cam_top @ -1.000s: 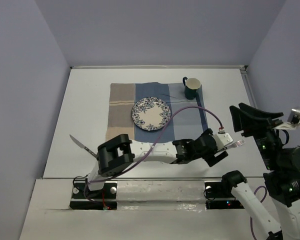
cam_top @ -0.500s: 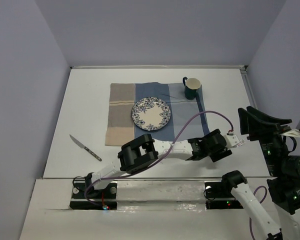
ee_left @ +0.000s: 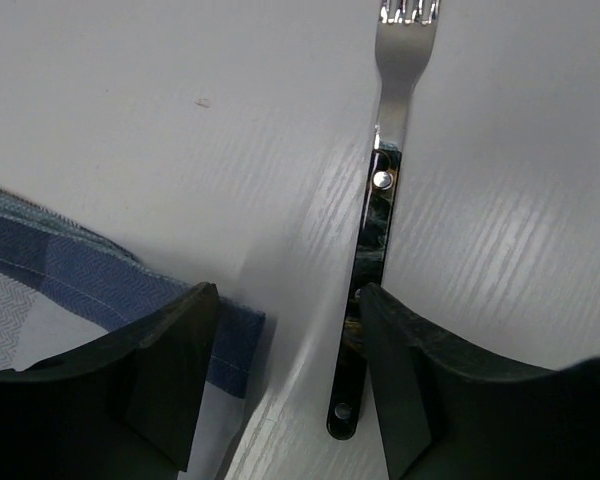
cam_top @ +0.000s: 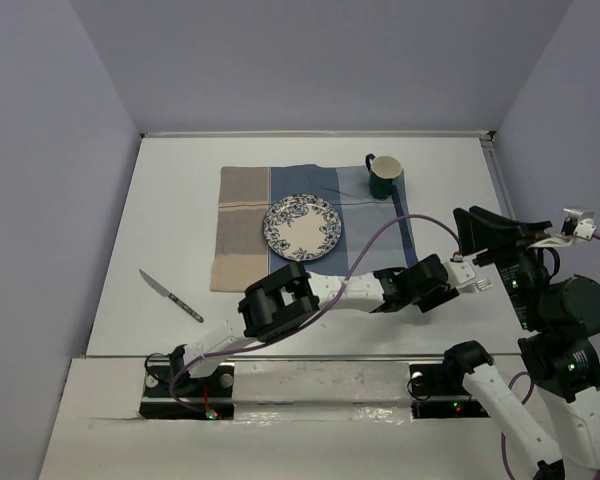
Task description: Set the dinner table for one person
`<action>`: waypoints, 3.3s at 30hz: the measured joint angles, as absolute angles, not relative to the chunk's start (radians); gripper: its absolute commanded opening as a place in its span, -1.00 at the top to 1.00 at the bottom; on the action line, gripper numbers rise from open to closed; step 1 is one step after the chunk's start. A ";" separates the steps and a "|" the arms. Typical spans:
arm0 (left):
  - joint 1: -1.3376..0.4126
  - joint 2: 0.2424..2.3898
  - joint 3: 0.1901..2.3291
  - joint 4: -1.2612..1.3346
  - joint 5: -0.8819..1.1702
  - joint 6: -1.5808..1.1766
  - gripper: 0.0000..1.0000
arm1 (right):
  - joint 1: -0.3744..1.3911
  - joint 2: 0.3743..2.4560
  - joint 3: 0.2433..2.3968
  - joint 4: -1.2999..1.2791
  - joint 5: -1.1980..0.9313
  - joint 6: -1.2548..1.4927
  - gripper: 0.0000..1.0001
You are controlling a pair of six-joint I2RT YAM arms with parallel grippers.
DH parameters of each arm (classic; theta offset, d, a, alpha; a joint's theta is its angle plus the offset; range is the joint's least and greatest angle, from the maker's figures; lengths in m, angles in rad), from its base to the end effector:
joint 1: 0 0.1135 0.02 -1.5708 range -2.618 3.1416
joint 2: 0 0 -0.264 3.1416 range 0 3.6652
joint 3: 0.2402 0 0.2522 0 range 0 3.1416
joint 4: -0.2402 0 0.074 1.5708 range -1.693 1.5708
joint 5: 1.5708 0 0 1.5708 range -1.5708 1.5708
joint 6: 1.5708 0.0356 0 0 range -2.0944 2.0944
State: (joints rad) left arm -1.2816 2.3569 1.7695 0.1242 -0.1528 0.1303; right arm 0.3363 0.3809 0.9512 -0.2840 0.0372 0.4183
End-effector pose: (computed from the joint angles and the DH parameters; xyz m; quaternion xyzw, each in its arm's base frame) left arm 0.1597 -0.5176 0.1654 0.5196 0.6714 -0.2310 0.4752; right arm 0.0513 0.0165 0.4253 0.0394 0.5978 0.2846 0.7484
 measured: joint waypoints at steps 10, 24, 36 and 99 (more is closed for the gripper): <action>-1.308 2.360 1.760 0.130 -0.102 0.171 -0.52 | 0.336 0.424 0.951 -0.275 0.027 0.419 -0.01; -1.308 2.384 1.774 0.138 -0.082 0.165 0.24 | 0.336 0.433 0.949 -0.268 0.022 0.419 0.00; -1.304 2.418 1.834 0.125 -0.083 0.156 1.00 | 0.336 0.426 0.949 -0.268 0.042 0.414 -0.01; -0.450 1.600 0.687 0.311 -0.347 -0.327 -0.03 | 0.336 0.585 0.659 -0.147 -0.196 0.430 -0.37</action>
State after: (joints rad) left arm -0.4496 1.6001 0.6872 0.3107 -0.3473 -0.3267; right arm 0.3363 0.5846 0.6590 -0.1474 -0.1959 0.4305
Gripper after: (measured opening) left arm 0.327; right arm 0.683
